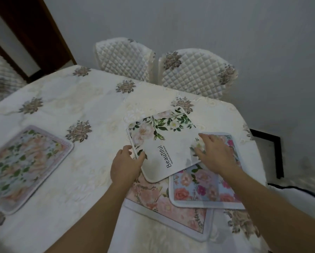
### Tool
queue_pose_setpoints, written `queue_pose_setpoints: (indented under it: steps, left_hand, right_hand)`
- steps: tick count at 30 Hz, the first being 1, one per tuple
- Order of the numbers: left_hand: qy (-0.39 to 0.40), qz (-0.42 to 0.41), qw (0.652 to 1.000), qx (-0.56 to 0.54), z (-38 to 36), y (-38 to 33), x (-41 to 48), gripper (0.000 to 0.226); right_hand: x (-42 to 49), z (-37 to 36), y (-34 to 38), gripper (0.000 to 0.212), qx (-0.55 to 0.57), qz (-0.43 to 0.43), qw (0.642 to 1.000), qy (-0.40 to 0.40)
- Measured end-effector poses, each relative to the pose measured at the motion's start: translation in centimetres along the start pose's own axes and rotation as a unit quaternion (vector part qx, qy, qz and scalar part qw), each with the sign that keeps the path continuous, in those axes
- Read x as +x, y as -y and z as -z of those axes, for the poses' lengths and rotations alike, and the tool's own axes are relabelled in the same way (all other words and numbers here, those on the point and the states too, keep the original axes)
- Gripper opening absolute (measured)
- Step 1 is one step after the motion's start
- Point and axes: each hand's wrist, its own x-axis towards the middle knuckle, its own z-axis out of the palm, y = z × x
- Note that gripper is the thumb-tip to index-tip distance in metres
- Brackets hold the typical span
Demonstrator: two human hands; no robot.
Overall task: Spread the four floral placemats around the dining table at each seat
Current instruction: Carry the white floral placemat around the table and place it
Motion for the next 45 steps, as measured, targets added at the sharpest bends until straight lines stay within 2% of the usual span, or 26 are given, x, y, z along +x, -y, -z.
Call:
queue_pose_setpoints:
  steps: [5, 9, 12, 15, 18, 21, 24, 28, 33, 37, 39, 42, 45]
  left_hand:
    - [0.005, 0.066, 0.997, -0.027, -2.9, 0.1, 4.0, 0.071]
    - [-0.02, 0.109, 0.993, -0.04, -4.5, 0.2, 6.2, 0.072]
    - [-0.032, 0.097, 0.994, -0.043, -5.1, 0.0, 7.0, 0.069]
    - [-0.033, 0.098, 0.993, -0.063, -5.2, 0.1, 7.4, 0.066]
    - [-0.023, 0.108, 0.987, -0.119, -4.9, 0.3, 7.8, 0.051]
    - [-0.018, 0.078, 0.983, -0.163, -4.8, 0.4, 8.0, 0.039]
    - [-0.011, 0.036, 0.976, -0.213, -4.8, 0.5, 7.7, 0.042]
    - [0.001, 0.019, 0.962, -0.272, -4.5, 0.6, 6.9, 0.054]
    - [0.003, 0.01, 0.952, -0.307, -3.2, 1.0, 4.9, 0.038]
    - [-0.008, 0.011, 0.945, -0.327, -0.9, 1.5, 2.4, 0.033]
    - [-0.007, 0.008, 0.941, -0.337, 0.6, 1.7, 0.8, 0.029]
    - [0.001, 0.009, 0.936, -0.351, 3.3, 1.9, -2.3, 0.026]
    - [0.001, 0.014, 0.936, -0.35, 6.2, 2.7, -5.6, 0.024]
  right_hand:
    - [5.7, -0.7, -1.1, 0.06, -0.002, 0.008, 1.0, 0.004]
    - [9.4, -2.3, -1.7, 0.063, 0.002, -0.021, 0.999, 0.047]
    - [11.3, -3.6, -2.1, 0.065, 0.006, -0.029, 0.997, 0.065]
    - [12.8, -4.7, -2.0, 0.066, -0.006, -0.029, 0.998, 0.047]
    - [13.9, -5.3, -1.5, 0.074, -0.019, -0.033, 0.998, 0.048]
    - [14.5, -5.6, -1.1, 0.083, -0.008, -0.049, 0.997, 0.059]
    - [14.2, -5.6, -0.9, 0.084, 0.055, -0.035, 0.996, 0.063]
    - [12.8, -4.8, -0.7, 0.075, 0.154, -0.015, 0.986, 0.063]
    - [10.5, -3.0, 0.4, 0.053, 0.219, -0.011, 0.974, 0.054]
    - [7.5, -1.6, 1.3, 0.02, 0.342, -0.057, 0.935, 0.075]
    - [5.5, -1.2, 1.7, 0.011, 0.38, -0.054, 0.919, 0.09]
    - [1.9, -0.6, 2.5, 0.013, 0.407, -0.044, 0.908, 0.09]
    - [-1.7, -0.1, 3.7, 0.025, 0.406, -0.026, 0.909, 0.09]
